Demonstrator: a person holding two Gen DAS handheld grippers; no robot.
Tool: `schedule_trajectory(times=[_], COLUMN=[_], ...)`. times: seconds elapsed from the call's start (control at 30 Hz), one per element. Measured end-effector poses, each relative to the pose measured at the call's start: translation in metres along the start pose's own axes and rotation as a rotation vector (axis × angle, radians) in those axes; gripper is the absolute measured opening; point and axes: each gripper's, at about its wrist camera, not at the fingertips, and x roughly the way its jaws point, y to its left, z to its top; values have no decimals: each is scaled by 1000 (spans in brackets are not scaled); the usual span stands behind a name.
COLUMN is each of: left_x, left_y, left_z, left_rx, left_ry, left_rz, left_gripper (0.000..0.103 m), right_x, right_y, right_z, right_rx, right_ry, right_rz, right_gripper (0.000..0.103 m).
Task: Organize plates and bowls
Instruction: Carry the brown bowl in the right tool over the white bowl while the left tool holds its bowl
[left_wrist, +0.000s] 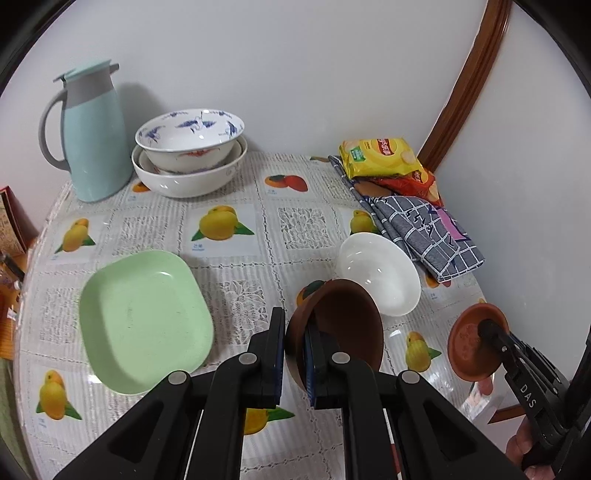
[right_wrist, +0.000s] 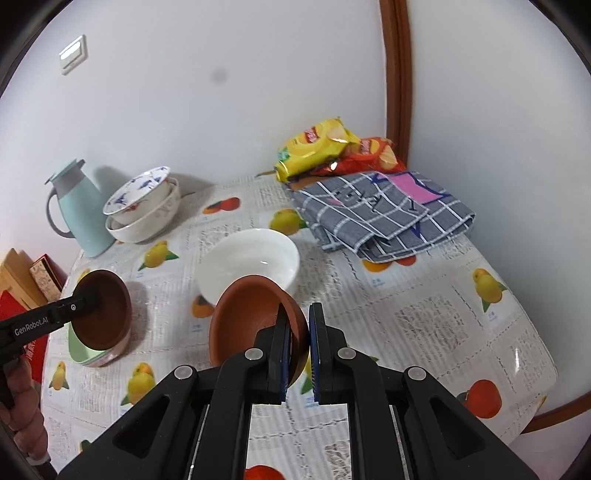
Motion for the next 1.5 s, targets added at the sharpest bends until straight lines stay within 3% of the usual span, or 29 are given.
schedule_trajectory(times=[0.37, 0.67, 1.5], left_x=[-20, -16, 54], left_y=[5, 19, 46], left_z=[5, 14, 34], left_rx=[3, -19, -57], left_ry=[-33, -43, 34], left_rz=[12, 13, 28], left_gripper=[9, 9, 9], right_x=[-11, 5, 132], right_y=[22, 25, 34], right_z=[14, 25, 41], right_rx=[-20, -29, -31], right_ry=[-30, -18, 129], right_rz=[25, 13, -7], right_gripper=[9, 9, 9])
